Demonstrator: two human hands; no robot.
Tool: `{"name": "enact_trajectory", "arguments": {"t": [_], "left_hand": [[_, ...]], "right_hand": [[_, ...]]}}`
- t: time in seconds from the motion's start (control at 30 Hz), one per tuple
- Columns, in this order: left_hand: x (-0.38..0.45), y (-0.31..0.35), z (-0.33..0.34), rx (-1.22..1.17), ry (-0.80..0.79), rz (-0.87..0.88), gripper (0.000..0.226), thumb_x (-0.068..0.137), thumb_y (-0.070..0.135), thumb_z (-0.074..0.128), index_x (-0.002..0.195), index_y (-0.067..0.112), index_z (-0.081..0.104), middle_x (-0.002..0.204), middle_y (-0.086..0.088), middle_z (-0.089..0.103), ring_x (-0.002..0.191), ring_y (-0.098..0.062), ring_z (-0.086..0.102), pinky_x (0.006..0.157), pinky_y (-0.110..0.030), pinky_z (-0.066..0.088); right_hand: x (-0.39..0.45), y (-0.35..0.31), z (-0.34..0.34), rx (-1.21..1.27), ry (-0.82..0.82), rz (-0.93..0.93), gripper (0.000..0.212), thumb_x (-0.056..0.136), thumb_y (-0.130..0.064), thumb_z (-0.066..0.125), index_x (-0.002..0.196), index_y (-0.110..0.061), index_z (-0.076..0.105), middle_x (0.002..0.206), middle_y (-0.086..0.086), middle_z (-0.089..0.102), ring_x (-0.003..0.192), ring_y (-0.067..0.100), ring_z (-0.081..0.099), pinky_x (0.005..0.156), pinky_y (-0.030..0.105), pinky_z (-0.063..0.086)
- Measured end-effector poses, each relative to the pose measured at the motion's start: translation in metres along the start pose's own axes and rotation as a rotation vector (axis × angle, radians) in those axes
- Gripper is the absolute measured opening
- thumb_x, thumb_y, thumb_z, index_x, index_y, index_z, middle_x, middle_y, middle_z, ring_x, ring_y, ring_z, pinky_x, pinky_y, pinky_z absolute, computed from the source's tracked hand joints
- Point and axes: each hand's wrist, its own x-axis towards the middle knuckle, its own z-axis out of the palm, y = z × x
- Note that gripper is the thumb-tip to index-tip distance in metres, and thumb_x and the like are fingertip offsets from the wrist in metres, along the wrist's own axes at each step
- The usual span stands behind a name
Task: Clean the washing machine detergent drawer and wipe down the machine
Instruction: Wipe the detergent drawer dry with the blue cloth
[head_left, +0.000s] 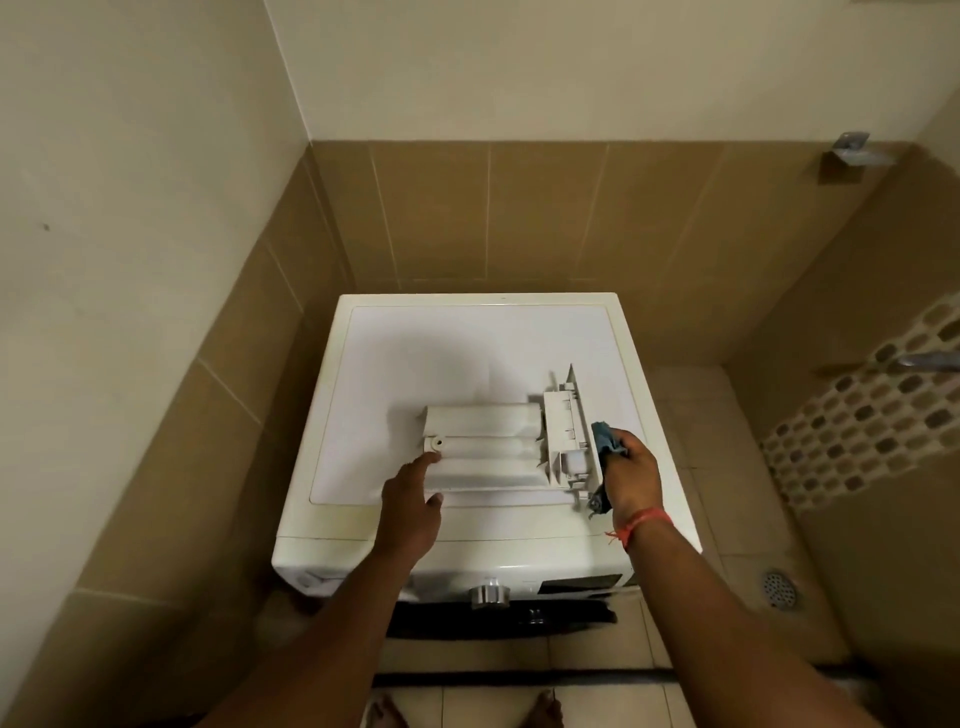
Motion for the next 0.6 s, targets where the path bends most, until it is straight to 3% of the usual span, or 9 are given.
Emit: {"name": "enact_trajectory", "arguments": {"t": [0.07, 0.13, 0.2, 0.27, 0.3, 0.37, 0.43, 0.5, 0.6], "left_hand": [[-0.001, 0.001, -0.002, -0.002, -0.010, 0.007, 0.051, 0.092, 0.005, 0.061, 0.134, 0.029, 0.049, 0.129, -0.001, 0.045, 0.116, -0.022, 0.049, 0.102, -0.034, 0.044], [-0.002, 0.002, -0.006, -0.031, -0.011, 0.001, 0.047, 0.093, 0.007, 0.061, 0.133, 0.029, 0.051, 0.126, 0.001, 0.038, 0.116, -0.020, 0.052, 0.099, -0.026, 0.044], [0.001, 0.004, -0.014, 0.003, 0.025, 0.033, 0.046, 0.092, 0.010, 0.063, 0.134, 0.023, 0.051, 0.132, -0.002, 0.037, 0.122, -0.023, 0.050, 0.098, -0.024, 0.043], [0.008, 0.005, -0.024, 0.098, 0.049, 0.096, 0.056, 0.089, 0.014, 0.067, 0.140, 0.018, 0.043, 0.143, -0.007, 0.035, 0.131, -0.027, 0.042, 0.104, -0.030, 0.040], [0.012, 0.006, -0.028, 0.149, 0.029, 0.135, 0.066, 0.088, 0.017, 0.069, 0.145, 0.017, 0.036, 0.150, -0.008, 0.030, 0.137, -0.027, 0.035, 0.108, -0.033, 0.036], [0.024, 0.007, -0.035, 0.265, -0.047, 0.221, 0.086, 0.087, 0.024, 0.071, 0.154, 0.016, 0.018, 0.161, -0.005, 0.013, 0.147, -0.025, 0.017, 0.116, -0.034, 0.026], [0.038, 0.009, -0.040, 0.427, -0.147, 0.311, 0.099, 0.087, 0.033, 0.070, 0.156, 0.014, 0.003, 0.164, -0.005, -0.004, 0.151, -0.024, 0.002, 0.122, -0.034, 0.015], [0.049, 0.013, -0.039, 0.596, -0.232, 0.386, 0.106, 0.086, 0.038, 0.070, 0.155, 0.012, -0.006, 0.163, -0.009, -0.013, 0.151, -0.026, -0.007, 0.123, -0.036, 0.007], [0.063, 0.014, -0.040, 0.766, -0.281, 0.460, 0.111, 0.084, 0.042, 0.072, 0.155, 0.008, -0.006, 0.163, -0.013, -0.005, 0.151, -0.028, -0.002, 0.123, -0.038, 0.007]], "right_hand": [[0.000, -0.005, -0.003, 0.018, 0.027, -0.050, 0.039, 0.092, 0.003, 0.038, 0.097, -0.021, 0.069, 0.095, 0.014, 0.066, 0.071, 0.027, 0.057, 0.062, 0.034, 0.049], [-0.005, -0.015, -0.008, 0.071, 0.140, -0.086, 0.035, 0.092, 0.005, 0.038, 0.096, -0.019, 0.064, 0.100, 0.013, 0.064, 0.083, 0.025, 0.058, 0.075, 0.033, 0.050], [-0.013, -0.028, -0.014, 0.091, 0.269, -0.166, 0.036, 0.094, 0.002, 0.038, 0.103, -0.024, 0.060, 0.104, 0.011, 0.061, 0.074, 0.018, 0.057, 0.065, 0.027, 0.052], [-0.024, -0.038, -0.013, 0.017, 0.321, -0.381, 0.038, 0.093, 0.003, 0.038, 0.110, -0.021, 0.062, 0.105, 0.011, 0.061, 0.067, 0.016, 0.057, 0.052, 0.021, 0.049], [-0.033, -0.042, -0.008, -0.083, 0.324, -0.523, 0.040, 0.091, 0.007, 0.040, 0.114, -0.015, 0.064, 0.106, 0.008, 0.061, 0.073, 0.017, 0.057, 0.055, 0.017, 0.049], [-0.049, -0.043, 0.012, -0.332, 0.299, -0.772, 0.050, 0.081, 0.018, 0.043, 0.117, -0.008, 0.066, 0.106, -0.001, 0.058, 0.091, 0.015, 0.055, 0.076, 0.009, 0.045], [-0.060, -0.033, 0.046, -0.508, 0.217, -0.874, 0.061, 0.070, 0.022, 0.047, 0.117, -0.011, 0.068, 0.105, -0.005, 0.060, 0.099, 0.015, 0.052, 0.087, 0.015, 0.039], [-0.063, -0.017, 0.077, -0.635, 0.116, -0.850, 0.065, 0.065, 0.020, 0.054, 0.117, -0.016, 0.069, 0.108, 0.000, 0.066, 0.100, 0.020, 0.056, 0.089, 0.026, 0.045], [-0.058, 0.011, 0.101, -0.916, 0.107, -0.881, 0.048, 0.066, 0.011, 0.063, 0.107, -0.014, 0.071, 0.096, 0.008, 0.068, 0.088, 0.029, 0.060, 0.075, 0.036, 0.053]]}}
